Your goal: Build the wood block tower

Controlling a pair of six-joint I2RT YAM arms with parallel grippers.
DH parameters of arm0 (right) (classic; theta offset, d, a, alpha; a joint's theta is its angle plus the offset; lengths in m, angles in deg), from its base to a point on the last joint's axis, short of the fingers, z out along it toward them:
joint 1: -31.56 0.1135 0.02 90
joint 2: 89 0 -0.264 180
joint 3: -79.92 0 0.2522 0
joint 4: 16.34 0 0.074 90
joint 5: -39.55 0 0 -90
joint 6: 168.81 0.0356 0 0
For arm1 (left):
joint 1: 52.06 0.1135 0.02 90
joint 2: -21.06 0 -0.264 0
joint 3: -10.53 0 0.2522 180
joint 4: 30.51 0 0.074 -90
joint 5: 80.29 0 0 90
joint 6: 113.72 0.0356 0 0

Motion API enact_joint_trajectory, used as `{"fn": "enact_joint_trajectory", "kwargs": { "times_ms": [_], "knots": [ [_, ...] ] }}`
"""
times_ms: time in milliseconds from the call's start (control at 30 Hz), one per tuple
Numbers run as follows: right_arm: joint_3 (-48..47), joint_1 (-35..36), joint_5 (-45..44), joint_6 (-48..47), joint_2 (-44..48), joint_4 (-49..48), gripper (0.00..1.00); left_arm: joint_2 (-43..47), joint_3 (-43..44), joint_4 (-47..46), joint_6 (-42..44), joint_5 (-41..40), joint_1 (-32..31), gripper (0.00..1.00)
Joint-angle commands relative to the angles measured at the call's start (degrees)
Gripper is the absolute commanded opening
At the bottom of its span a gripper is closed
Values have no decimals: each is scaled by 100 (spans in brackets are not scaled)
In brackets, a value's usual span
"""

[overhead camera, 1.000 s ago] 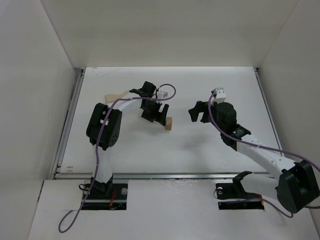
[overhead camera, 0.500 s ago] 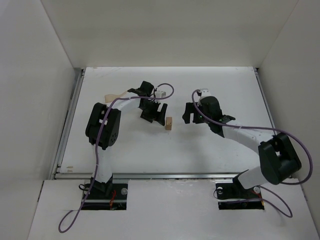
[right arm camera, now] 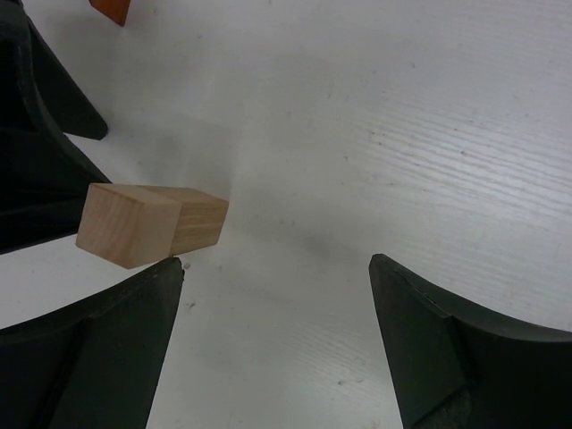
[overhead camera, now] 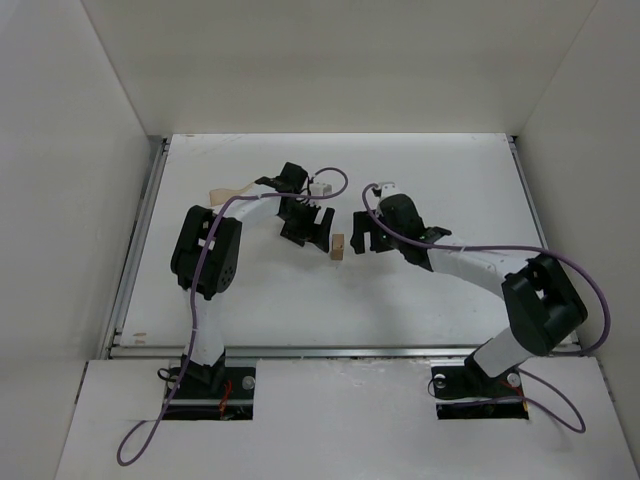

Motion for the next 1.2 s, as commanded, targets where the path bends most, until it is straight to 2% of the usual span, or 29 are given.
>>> {"fn": "enact_joint_trajectory", "kwargs": {
  "times_ms": [0, 1167],
  "knots": [
    [-344, 205, -273, 225, -138, 110, 90, 181, -43, 446, 116, -193, -10, 82],
    [-635, 258, -291, 244, -682, -101, 89, 287, 362, 551, 169, -316, -115, 82]
  ]
}}
